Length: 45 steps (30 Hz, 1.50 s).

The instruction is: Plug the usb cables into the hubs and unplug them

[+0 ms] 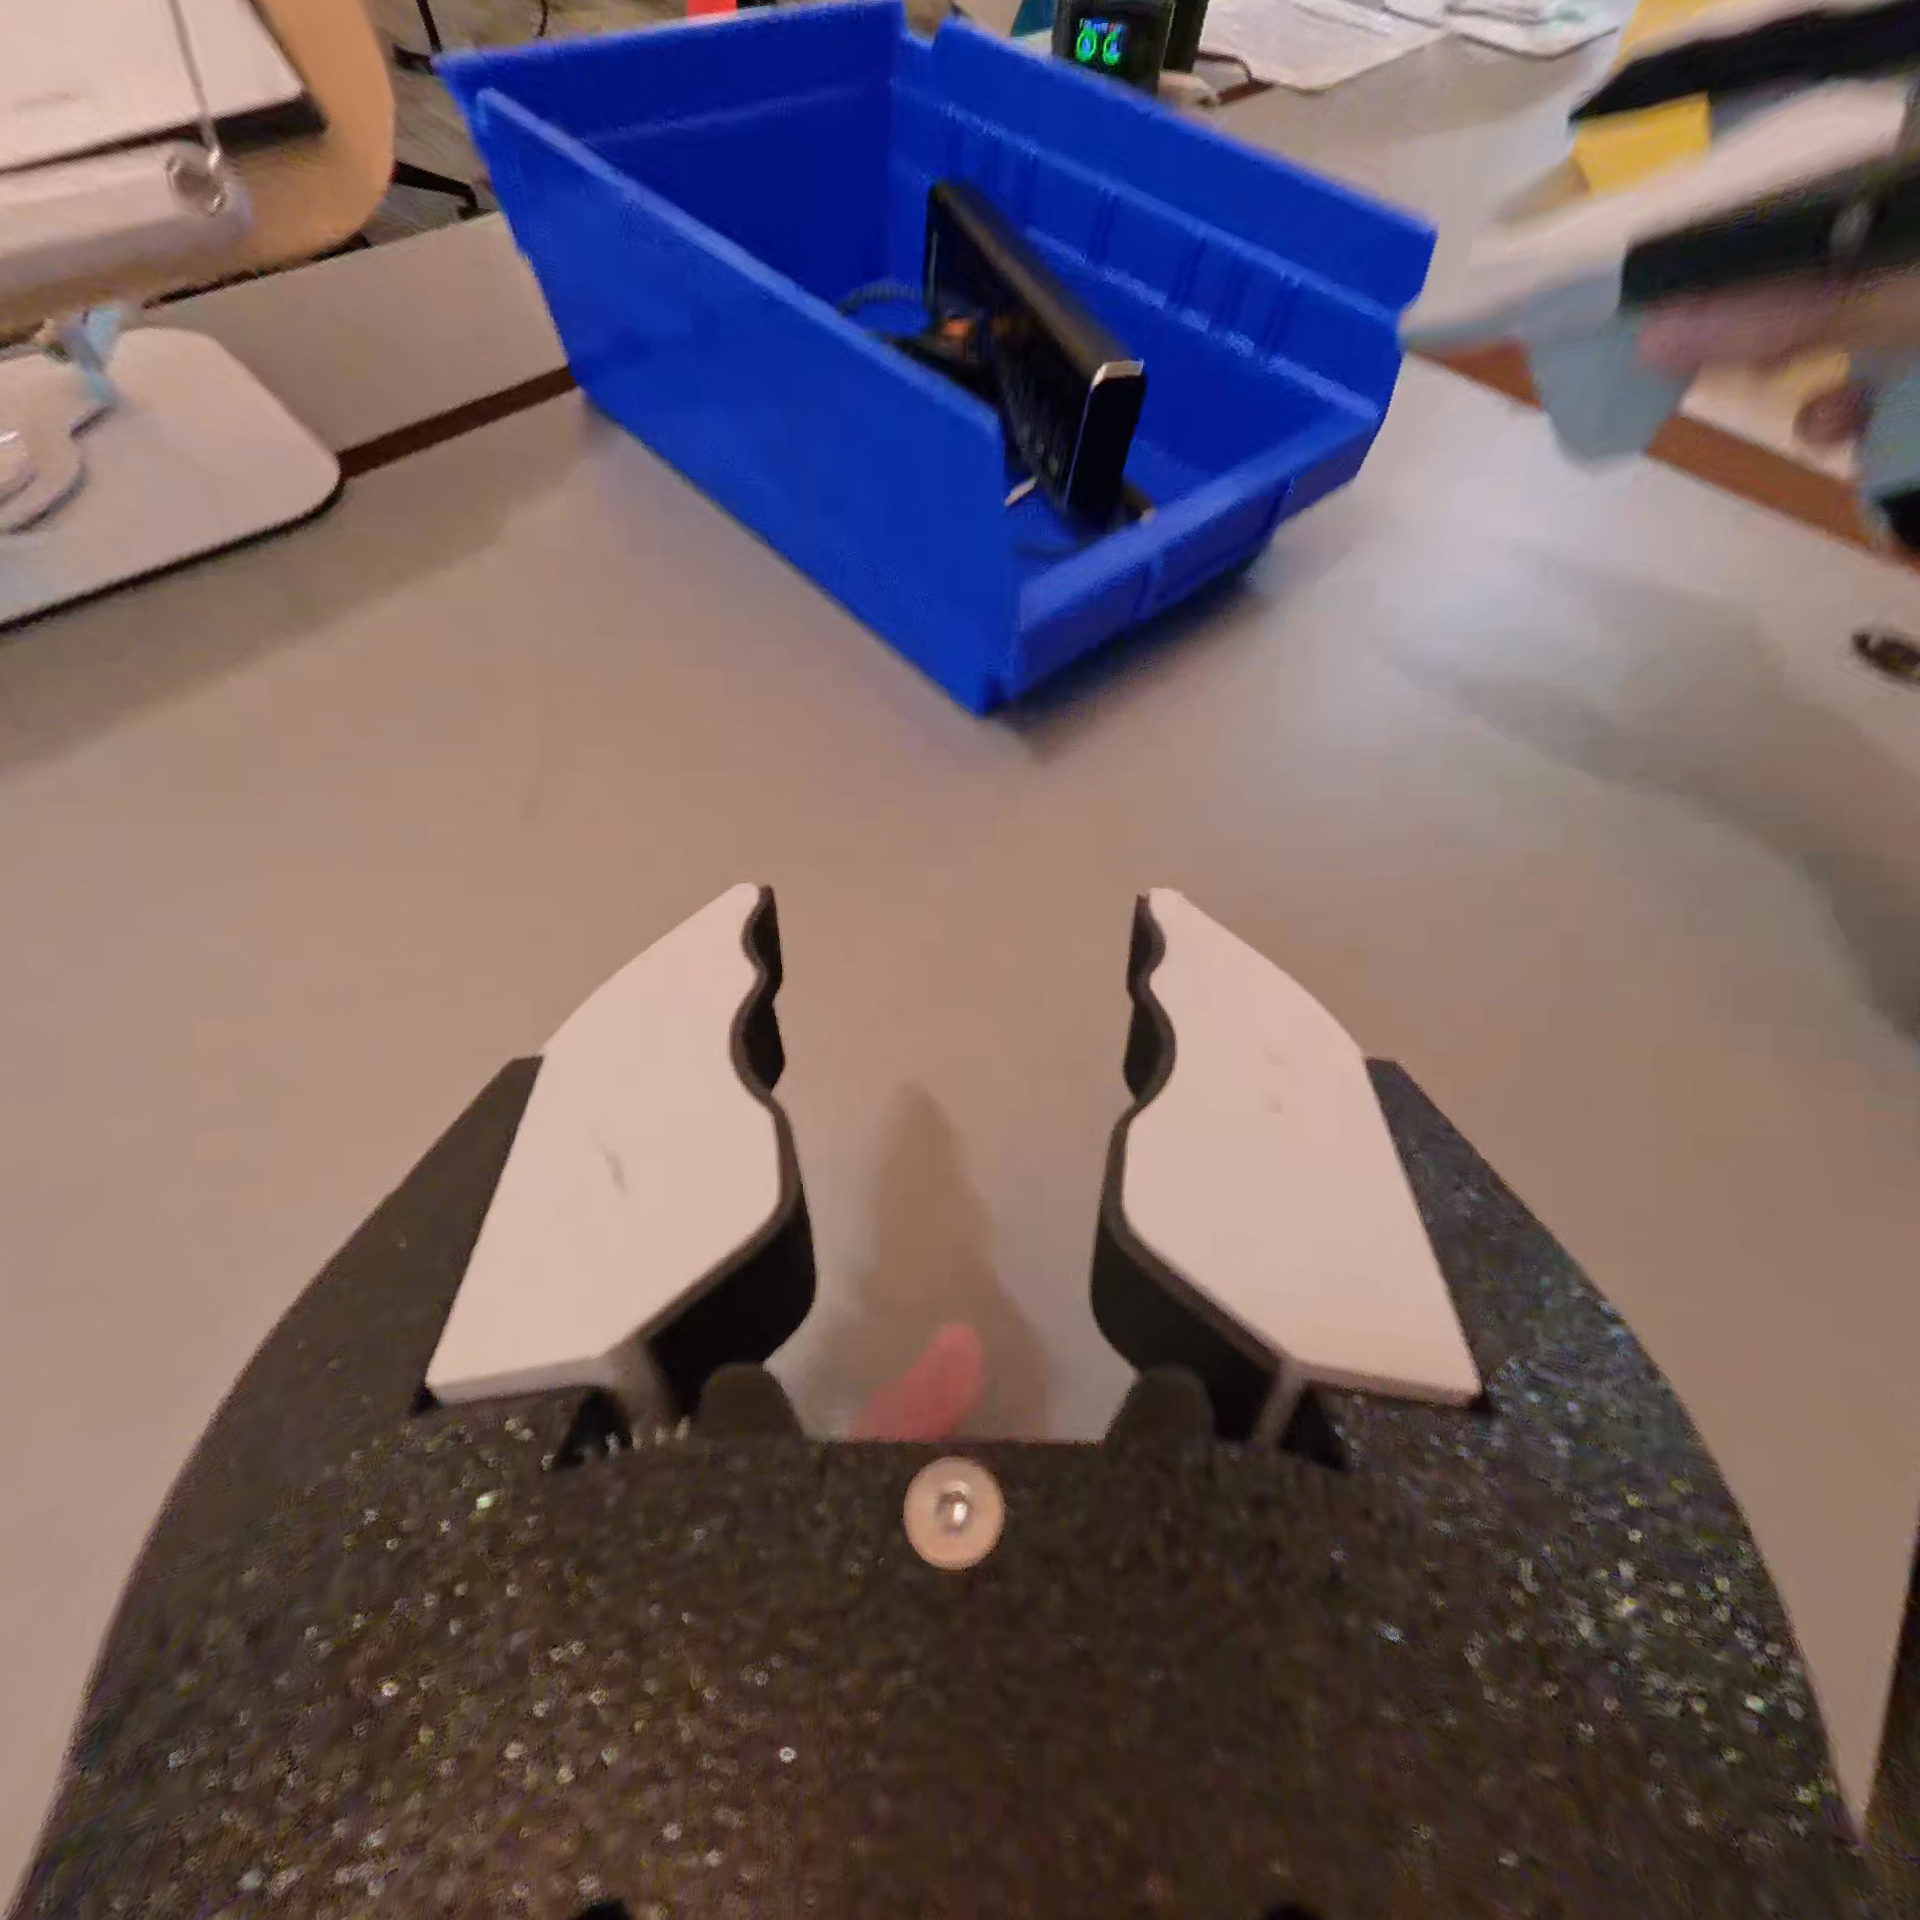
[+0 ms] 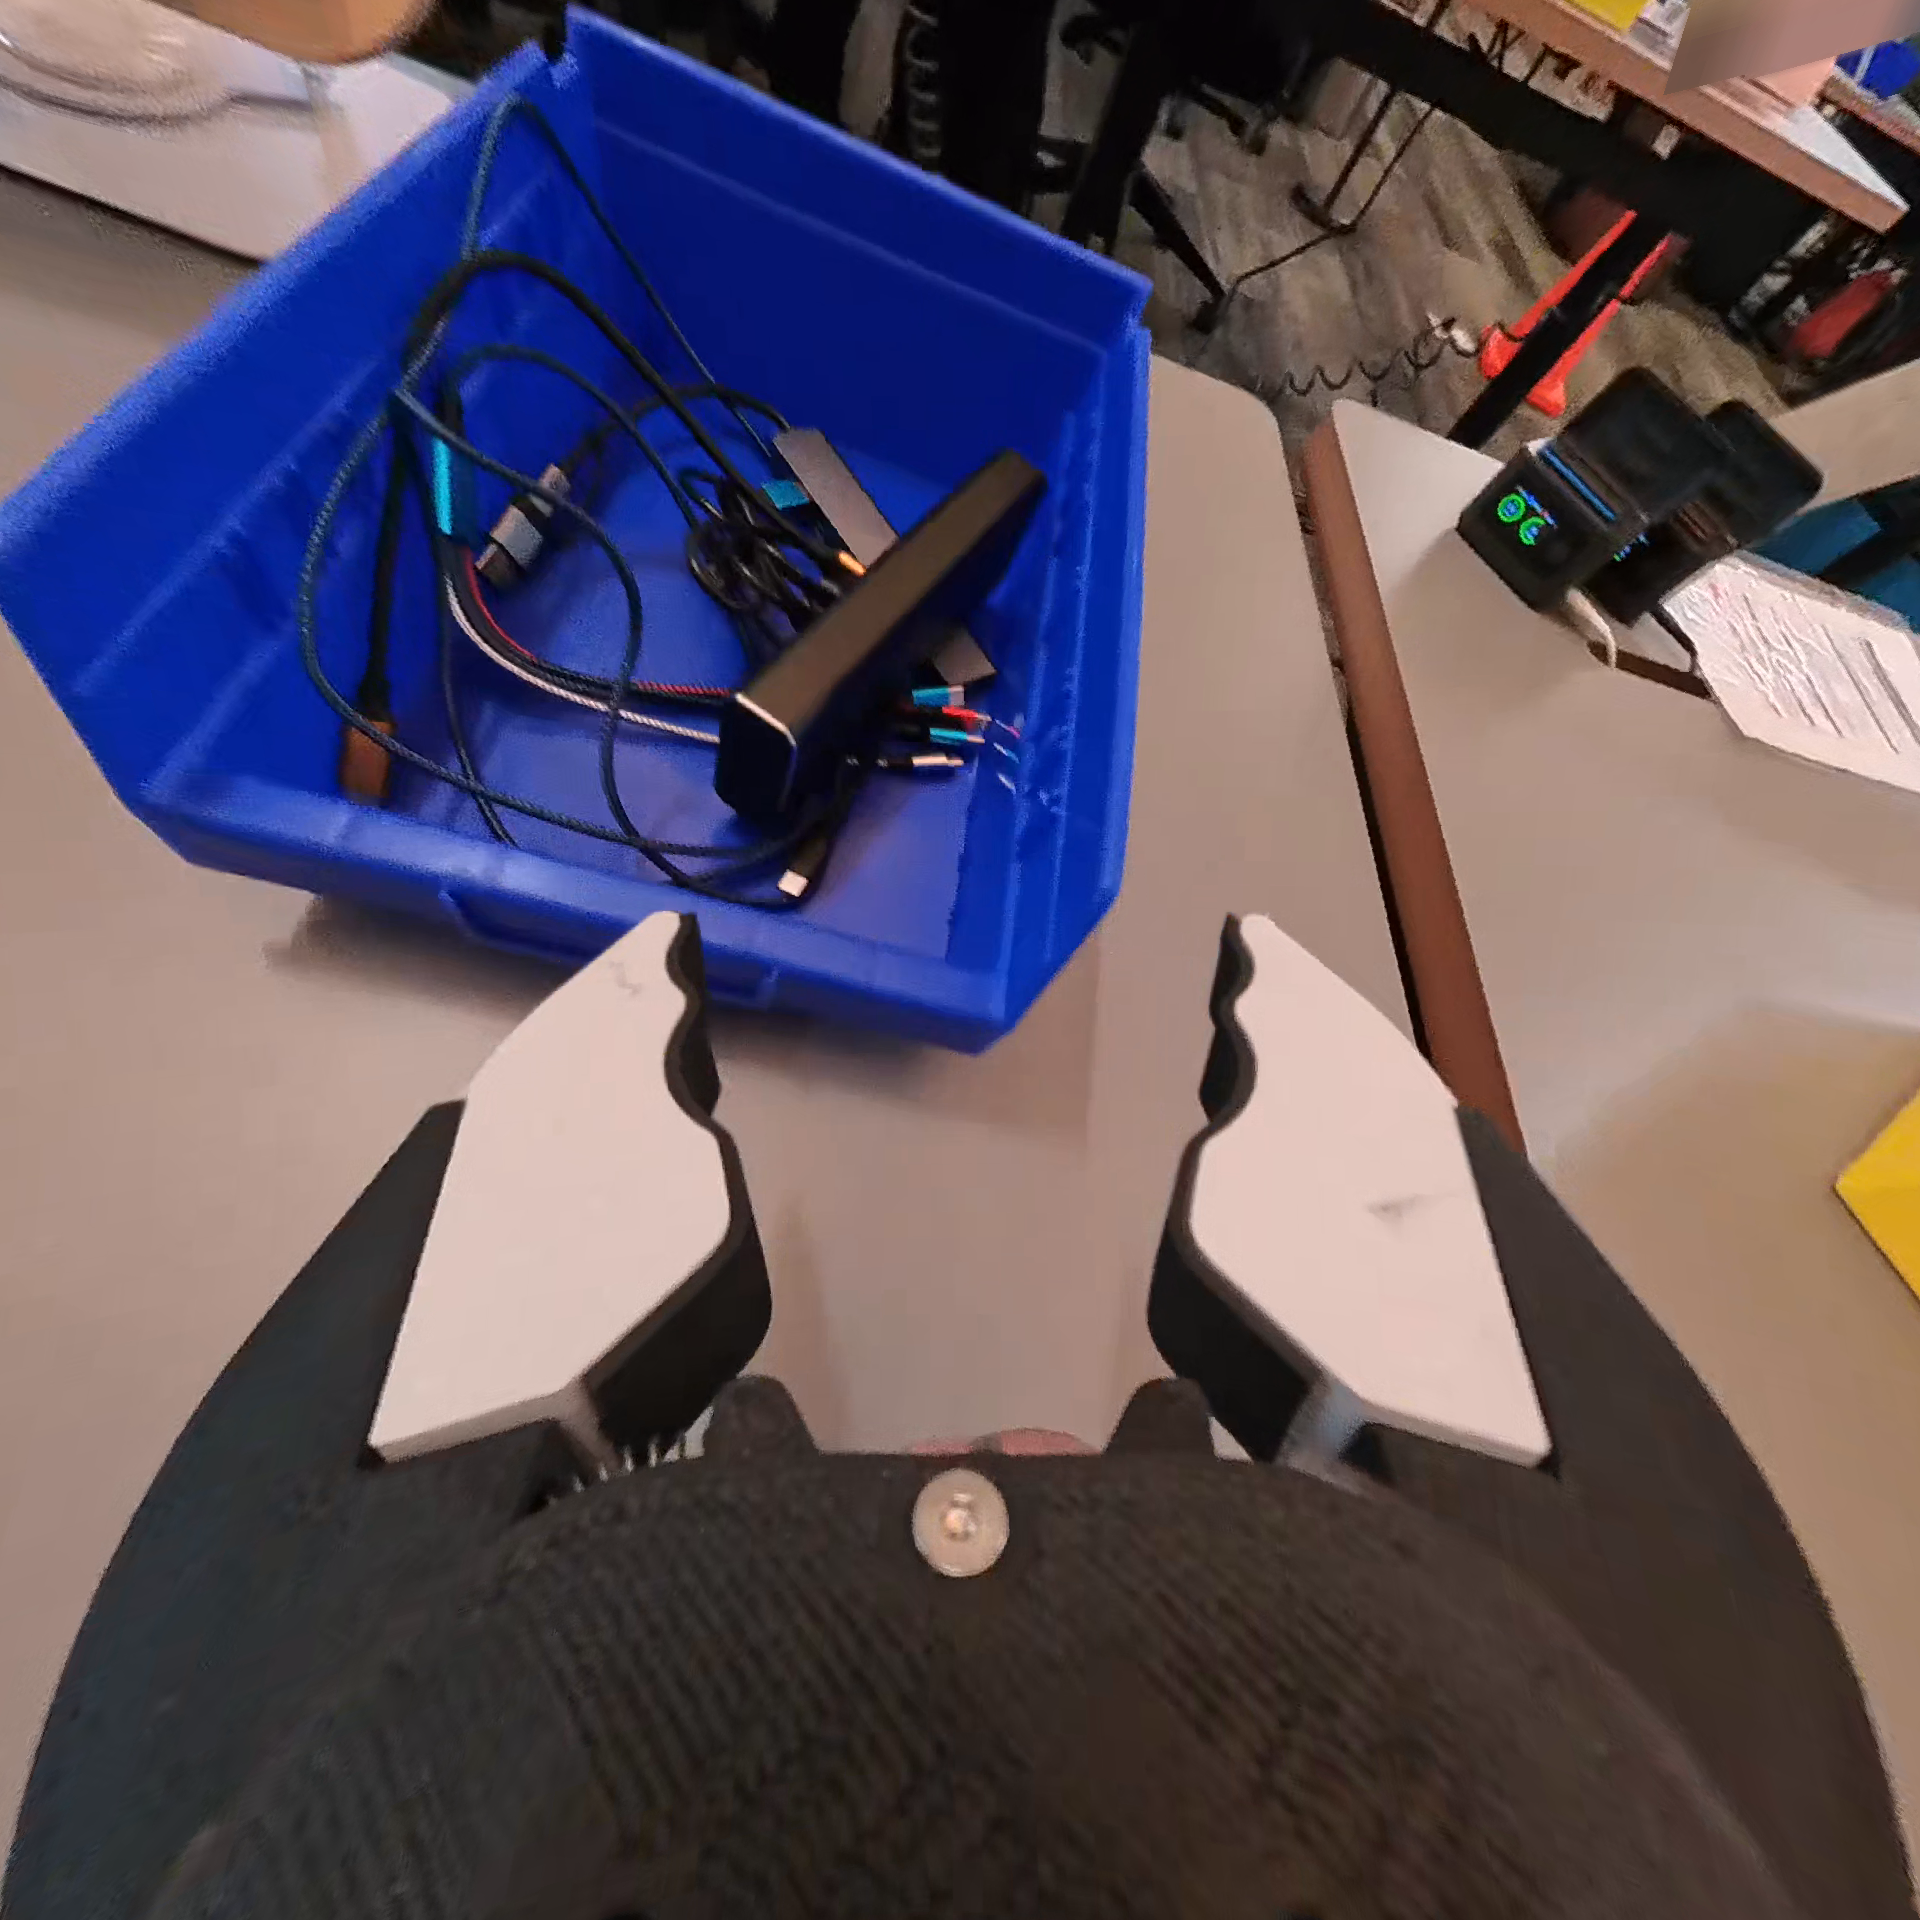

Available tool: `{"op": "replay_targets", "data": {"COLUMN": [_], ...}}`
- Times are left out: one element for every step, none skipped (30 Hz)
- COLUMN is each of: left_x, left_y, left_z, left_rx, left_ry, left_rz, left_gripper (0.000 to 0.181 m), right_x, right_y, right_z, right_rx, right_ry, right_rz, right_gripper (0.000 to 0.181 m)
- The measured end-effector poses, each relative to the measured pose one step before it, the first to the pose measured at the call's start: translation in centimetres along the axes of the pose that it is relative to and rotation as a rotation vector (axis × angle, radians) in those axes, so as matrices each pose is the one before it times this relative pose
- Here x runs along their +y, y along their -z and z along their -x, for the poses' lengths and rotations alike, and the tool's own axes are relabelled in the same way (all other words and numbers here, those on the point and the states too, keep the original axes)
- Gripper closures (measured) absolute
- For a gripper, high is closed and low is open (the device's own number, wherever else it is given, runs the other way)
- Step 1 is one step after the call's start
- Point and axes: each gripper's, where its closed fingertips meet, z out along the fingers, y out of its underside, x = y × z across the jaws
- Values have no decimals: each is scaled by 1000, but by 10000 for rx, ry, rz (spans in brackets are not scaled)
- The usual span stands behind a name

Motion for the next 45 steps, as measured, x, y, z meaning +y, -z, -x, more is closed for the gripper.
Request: {"op": "replay_targets", "data": {"left_x": [-1497, -1466, -1257, -1050, -970, -831, -677, -705, -612, -408, -242, -314, -403, -284, -57, 156, 253, 255, 138, -14, 195, 405, -16, -115, 0, 157, 334, 491, 669, 854, 1002, 1164, 1345, 1477, 1661, 1814, 1923, 1979, 2057, 2082, 2151, 2211, 2248, 2316, 2329], "left_y": [-979, -1013, -1074, -1122, -1150, -1168, -1130, -1085, -1032, -982, -925, -876, -794, -794, -892, -952, -955, -866, -753, -690, -633, -570, -266, -33, 29, 107, 230, 348, 467, 601, 724, 809, 899, 1031, 1158, 1258, 1327, 1367, 1410, 1466, 1511, 1548, 1591, 1549, 1490], "left_z": [-497, -470, -357, -92, 62, 11, 67, 272, 382, 345, 334, 542, 282, -78, 203, 616, 563, 538, 695, 440, -31, -148, 139, 161, 89, 222, 258, 193, 277, 431, 397, 354, 373, 373, 350, 321, 282, 185, 107, 14, 16, -27, -26, 15, -22], "left_rx": [75, 104, 123, -10, -97, -29, -42, -187, -272, -242, -217, -412, -318, -75, -200, -393, -307, -266, -368, -208, 55, 83, -72, 82, 162, 56, 44, 112, 106, 31, 73, 129, 138, 120, 88, 69, 71, 69, 57, 49, -9, 18, 28, -15, 32], "left_ry": [135, 113, 93, 162, 241, 232, 195, 160, 36, -32, -22, 93, 90, -53, -92, 36, 70, -66, -83, -50, -85, -232, -25, 360, 133, -57, -55, 23, -60, -194, -214, -168, -147, -183, -218, -226, -189, -152, -110, -50, -66, 0, 17, -2, 40], "left_rz": [7, 14, 107, 241, 244, 279, 333, 275, 243, 302, 345, 232, 118, 151, 277, 386, 413, 364, 235, 52, 91, 160, -141, -178, -92, -3, 6, -31, 38, 76, 32, -3, -13, -15, 12, 17, 7, -14, -1, -4, 34, 53, 51, 57, 48], "left_gripper": [114, 111, 110, 109, 107, 104, 105, 105, 105, 106, 112, 114, 114, 114, 114, 114, 114, 116, 120, 125, 133, 151, 155, 158, 159, 159, 160, 160, 160, 161, 161, 161, 161, 161, 161, 161, 161, 161, 161, 161, 161, 161, 162, 162, 162], "right_x": [397, 426, 416, 216, 221, 210, 143, 201, 318, 362, 343, 284, 154, -6, -123, -198, -191, -173, -156, -200, -180, -138, -112, -112, -147, -229, -289, -343, -399, -450, -460, -486, -464, -422, -370, -359, -391, -482, -567, -595, -592, -611, -629, -620, -606], "right_y": [48, -2, -49, -159, -141, -91, -78, -116, -112, -114, -77, -51, -29, 27, 58, 92, 119, 112, 126, 119, 77, 38, 23, 79, 154, 240, 299, 340, 348, 345, 355, 332, 315, 292, 267, 257, 213, 166, 93, 0, -98, -221, -357, -552, -830], "right_z": [-176, -185, -136, -94, -209, -413, -504, -387, -248, -194, -272, -365, -372, -242, -76, 75, 133, 98, -23, -39, 102, 157, 89, 15, -68, -150, -200, -113, -18, 135, 351, 349, 213, 219, 330, 415, 556, 790, 1073, 1342, 1611, 1971, 2308, 2531, 2734], "right_rx": [99, 80, 22, -48, -31, 90, 149, 73, -2, -13, 70, 157, 170, 86, -37, -121, -147, -99, -2, 19, -87, -151, -135, -96, -43, 8, 20, -34, -114, -223, -354, -323, -160, -73, -48, -16, -28, -93, -183, -255, -311, -429, -557, -629, -714], "right_ry": [34, -5, -35, 19, 56, 13, -42, -59, -35, 28, 81, 104, 77, 3, -92, -147, -134, -60, 18, 69, 26, -137, -223, -156, -57, -22, -20, -19, -58, -144, -221, -259, -197, -45, 121, 225, 247, 215, 186, 177, 183, 216, 220, 156, 76], "right_rz": [-22, 4, 31, 14, 122, 83, -33, -38, 35, 86, 98, 100, 54, -6, -67, -113, -103, -83, -74, -98, -112, -97, -70, -63, -74, -106, -122, -142, -173, -191, -202, -212, -191, -142, -82, -47, -49, -73, -98, -111, -97, -90, -96, -99, -103], "right_gripper": [88, 87, 87, 86, 86, 85, 85, 84, 84, 84, 83, 83, 81, 81, 81, 81, 81, 81, 81, 80, 80, 80, 80, 80, 80, 80, 80, 80, 81, 81, 83, 84, 86, 88, 88, 88, 87, 87, 87, 87, 87, 87, 86, 86, 86]}}
